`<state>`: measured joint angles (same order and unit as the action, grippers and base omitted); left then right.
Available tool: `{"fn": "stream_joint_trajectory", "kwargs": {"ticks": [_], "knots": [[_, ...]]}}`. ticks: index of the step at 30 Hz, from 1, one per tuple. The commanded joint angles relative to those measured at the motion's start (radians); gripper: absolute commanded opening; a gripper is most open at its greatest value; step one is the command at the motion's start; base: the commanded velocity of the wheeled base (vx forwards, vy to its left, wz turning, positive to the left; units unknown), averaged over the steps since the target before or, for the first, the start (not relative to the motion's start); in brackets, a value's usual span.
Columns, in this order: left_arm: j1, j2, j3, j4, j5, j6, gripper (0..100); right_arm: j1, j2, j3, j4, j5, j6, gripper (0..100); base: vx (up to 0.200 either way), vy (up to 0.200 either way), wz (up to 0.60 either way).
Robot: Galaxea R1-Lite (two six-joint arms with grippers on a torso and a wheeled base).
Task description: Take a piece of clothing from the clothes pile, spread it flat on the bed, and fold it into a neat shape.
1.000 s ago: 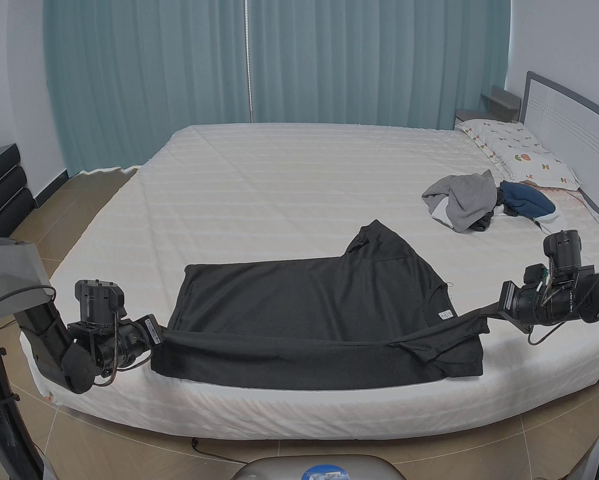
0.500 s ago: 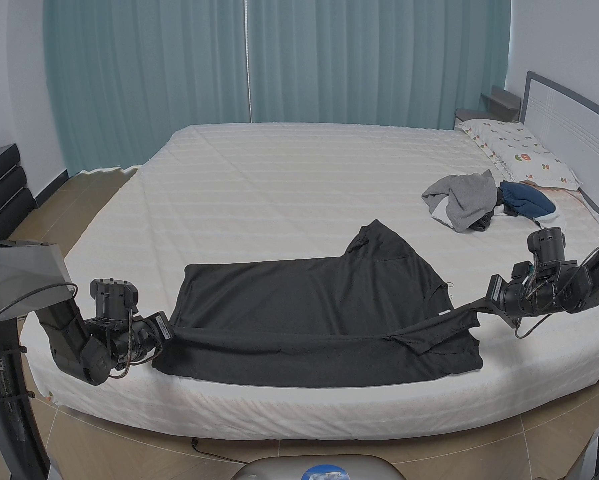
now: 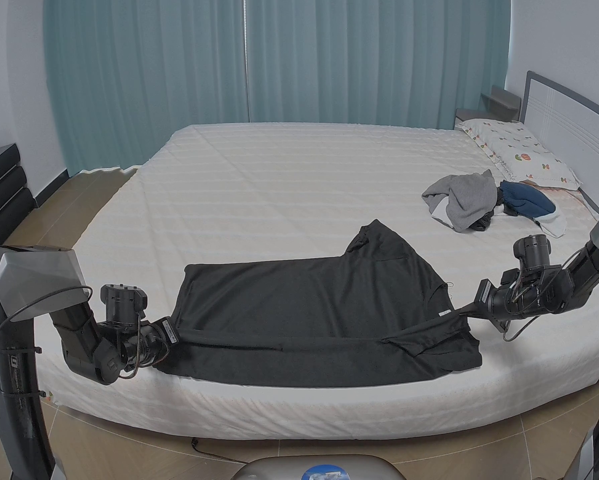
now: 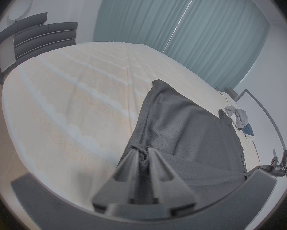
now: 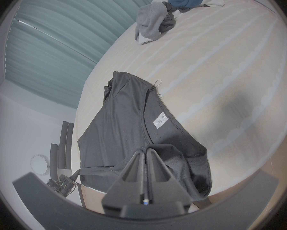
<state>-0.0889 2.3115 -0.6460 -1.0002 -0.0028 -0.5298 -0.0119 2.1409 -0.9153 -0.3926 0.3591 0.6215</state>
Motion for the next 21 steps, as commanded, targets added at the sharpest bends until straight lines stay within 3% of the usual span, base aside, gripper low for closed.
{"fn": "stream_joint_trajectory", "kwargs": {"ticks": [1, 13, 14, 18, 20, 21], "knots": [[-0.002, 0.025, -0.015, -0.001, 0.000, -0.001, 100, 0.004, 0.059, -0.016, -0.002, 0.001, 0.003, 100, 0.000, 0.000, 0.00], [0.017, 0.005, -0.012, -0.011, 0.000, -0.079, 100, 0.064, -0.050, 0.007, 0.000, -0.003, 0.146, 100, 0.000, 0.000, 0.00], [0.046, -0.038, -0.003, -0.009, -0.006, -0.111, 100, 0.104, -0.099, 0.023, -0.002, -0.011, 0.247, 100, 0.000, 0.000, 0.00], [0.080, -0.081, 0.003, -0.003, -0.020, -0.179, 100, 0.145, -0.102, 0.064, -0.003, -0.032, 0.319, 100, 0.000, 0.000, 0.00], [0.080, -0.080, 0.012, -0.005, -0.037, -0.194, 100, 0.153, -0.093, 0.076, -0.006, -0.045, 0.319, 100, 0.000, 0.000, 0.00], [0.081, -0.075, 0.039, -0.008, -0.100, -0.208, 100, 0.164, -0.067, 0.082, -0.020, -0.066, 0.323, 100, 0.000, 0.000, 0.00]]}}
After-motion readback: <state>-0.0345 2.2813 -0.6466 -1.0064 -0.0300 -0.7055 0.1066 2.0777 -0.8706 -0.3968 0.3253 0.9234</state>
